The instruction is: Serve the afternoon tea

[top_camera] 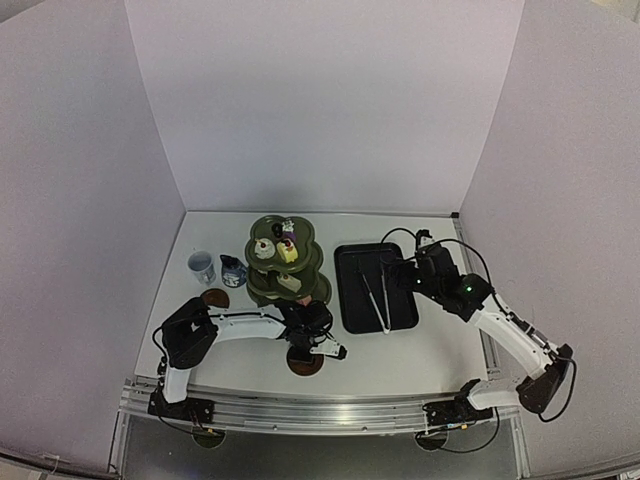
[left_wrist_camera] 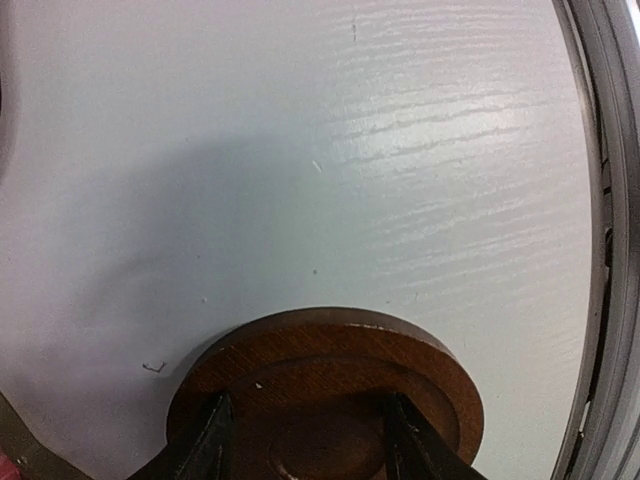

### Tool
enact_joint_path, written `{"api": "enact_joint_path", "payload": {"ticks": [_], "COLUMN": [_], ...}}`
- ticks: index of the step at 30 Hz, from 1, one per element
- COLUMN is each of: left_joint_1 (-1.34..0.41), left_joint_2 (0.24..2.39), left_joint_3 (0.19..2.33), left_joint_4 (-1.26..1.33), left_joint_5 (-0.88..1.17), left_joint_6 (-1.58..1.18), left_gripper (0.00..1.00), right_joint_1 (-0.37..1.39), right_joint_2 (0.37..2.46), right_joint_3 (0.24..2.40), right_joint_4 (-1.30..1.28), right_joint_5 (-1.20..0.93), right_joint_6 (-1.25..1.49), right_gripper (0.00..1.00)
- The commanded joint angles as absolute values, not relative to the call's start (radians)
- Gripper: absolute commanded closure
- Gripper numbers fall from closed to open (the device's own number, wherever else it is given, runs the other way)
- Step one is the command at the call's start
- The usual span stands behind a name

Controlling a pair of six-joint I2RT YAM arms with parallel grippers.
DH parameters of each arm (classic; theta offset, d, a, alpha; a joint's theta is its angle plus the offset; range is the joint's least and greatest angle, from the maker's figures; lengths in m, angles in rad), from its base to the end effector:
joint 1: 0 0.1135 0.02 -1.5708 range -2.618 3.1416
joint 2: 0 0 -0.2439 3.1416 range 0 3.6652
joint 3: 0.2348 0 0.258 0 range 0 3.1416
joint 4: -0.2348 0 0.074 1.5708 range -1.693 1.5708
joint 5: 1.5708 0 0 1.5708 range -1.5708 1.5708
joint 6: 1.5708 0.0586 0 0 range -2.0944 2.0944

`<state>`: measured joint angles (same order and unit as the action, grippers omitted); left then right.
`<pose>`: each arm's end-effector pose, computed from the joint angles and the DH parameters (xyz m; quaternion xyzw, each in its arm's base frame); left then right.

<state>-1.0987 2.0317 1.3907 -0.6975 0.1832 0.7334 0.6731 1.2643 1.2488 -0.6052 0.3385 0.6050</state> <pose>0.1705 -0.3573 0.1019 0.7910 0.5939 -0.1103 0.0970 0.2494 0.1739 0.3270 0.0472 0.8787 0.1487 0.4512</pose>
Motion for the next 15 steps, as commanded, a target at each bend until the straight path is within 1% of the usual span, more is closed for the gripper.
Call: {"api": "enact_joint_path", "payload": {"ticks": [1,5,8,12,15], "left_joint_1": [-1.107,-1.096,-1.093,-1.091,-1.082], "left_joint_2": [2.076,2.017,1.962,1.903,1.837], "left_joint_3": [1.375,1.421,1.513,1.653,1.673], "left_joint_4": [-0.666,-0.743,-0.827,-0.995,-1.129], "left_joint_5": [0.161,0.168,0.190,0.246,0.310], "left_joint_6": [0.753,0.775,0.762,0.739,0.754], "left_gripper": [0.48,0.44,0.42,0.39,0.38], "right_joint_1": [0.680,0.682,0.688,0.690,0.691], "right_joint_2": [1.247,1.261,1.269,1.282,1.308], "right_joint_3": [1.248,1.250,1.261,1.275,1.285], "right_joint_4": [-0.630,-0.630,-0.630,-0.632,-0.644], "right_joint_5": [0.361,0.347,0.346,0.335,0.308], "right_joint_6": [0.619,0.620,0.618,0.600,0.582], "right_gripper": [0.13,0.13,0.13,0.13,0.12]}}
